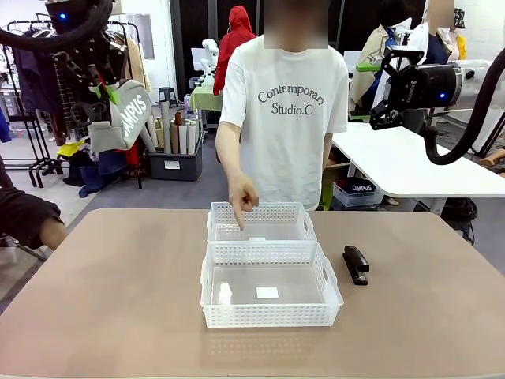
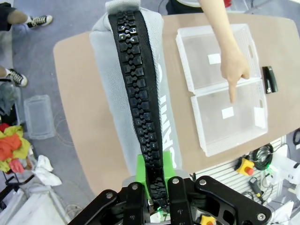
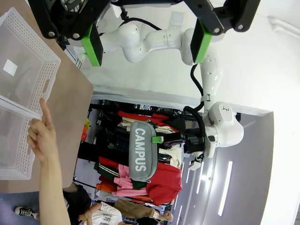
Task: Distribute items into two baskets.
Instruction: Move the picked Pencil pouch towards the Organizing basket indicated by the person, stopping as directed.
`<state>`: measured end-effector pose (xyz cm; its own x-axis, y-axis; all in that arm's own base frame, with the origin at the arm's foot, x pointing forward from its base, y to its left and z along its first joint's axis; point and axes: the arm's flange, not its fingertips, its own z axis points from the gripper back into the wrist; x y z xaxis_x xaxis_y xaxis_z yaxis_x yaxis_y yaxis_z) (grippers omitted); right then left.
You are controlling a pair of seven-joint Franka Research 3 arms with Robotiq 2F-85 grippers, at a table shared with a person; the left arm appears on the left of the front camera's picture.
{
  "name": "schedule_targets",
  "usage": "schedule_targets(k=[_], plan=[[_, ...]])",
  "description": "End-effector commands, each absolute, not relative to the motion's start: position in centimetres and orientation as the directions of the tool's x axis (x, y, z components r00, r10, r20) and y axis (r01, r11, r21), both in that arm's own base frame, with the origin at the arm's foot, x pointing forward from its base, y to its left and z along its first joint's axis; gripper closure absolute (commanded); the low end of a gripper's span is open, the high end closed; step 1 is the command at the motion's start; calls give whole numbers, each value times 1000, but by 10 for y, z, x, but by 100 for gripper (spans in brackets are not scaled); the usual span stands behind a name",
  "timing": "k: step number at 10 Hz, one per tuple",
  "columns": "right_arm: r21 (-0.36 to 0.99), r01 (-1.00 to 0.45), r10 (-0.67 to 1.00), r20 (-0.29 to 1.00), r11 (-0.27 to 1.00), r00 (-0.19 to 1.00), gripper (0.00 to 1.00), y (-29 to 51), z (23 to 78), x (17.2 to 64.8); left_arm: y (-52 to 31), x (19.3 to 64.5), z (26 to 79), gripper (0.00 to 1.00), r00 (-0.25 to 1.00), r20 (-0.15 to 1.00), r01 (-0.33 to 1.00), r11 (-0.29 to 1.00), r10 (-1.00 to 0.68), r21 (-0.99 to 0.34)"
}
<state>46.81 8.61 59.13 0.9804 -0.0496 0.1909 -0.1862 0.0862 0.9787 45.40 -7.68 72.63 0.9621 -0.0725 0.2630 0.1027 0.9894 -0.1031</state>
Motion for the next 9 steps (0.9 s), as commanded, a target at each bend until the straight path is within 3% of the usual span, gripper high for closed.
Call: schedule_targets(k=[1, 9], plan=[[978, -190, -49, 194, 84, 980, 0, 86, 593, 467, -76, 452, 728, 100, 961, 269, 100, 990, -69, -104], [978, -190, -49, 194, 84, 980, 0, 86, 593, 467, -77, 454, 726, 100, 962, 263, 103, 989, -72, -103]])
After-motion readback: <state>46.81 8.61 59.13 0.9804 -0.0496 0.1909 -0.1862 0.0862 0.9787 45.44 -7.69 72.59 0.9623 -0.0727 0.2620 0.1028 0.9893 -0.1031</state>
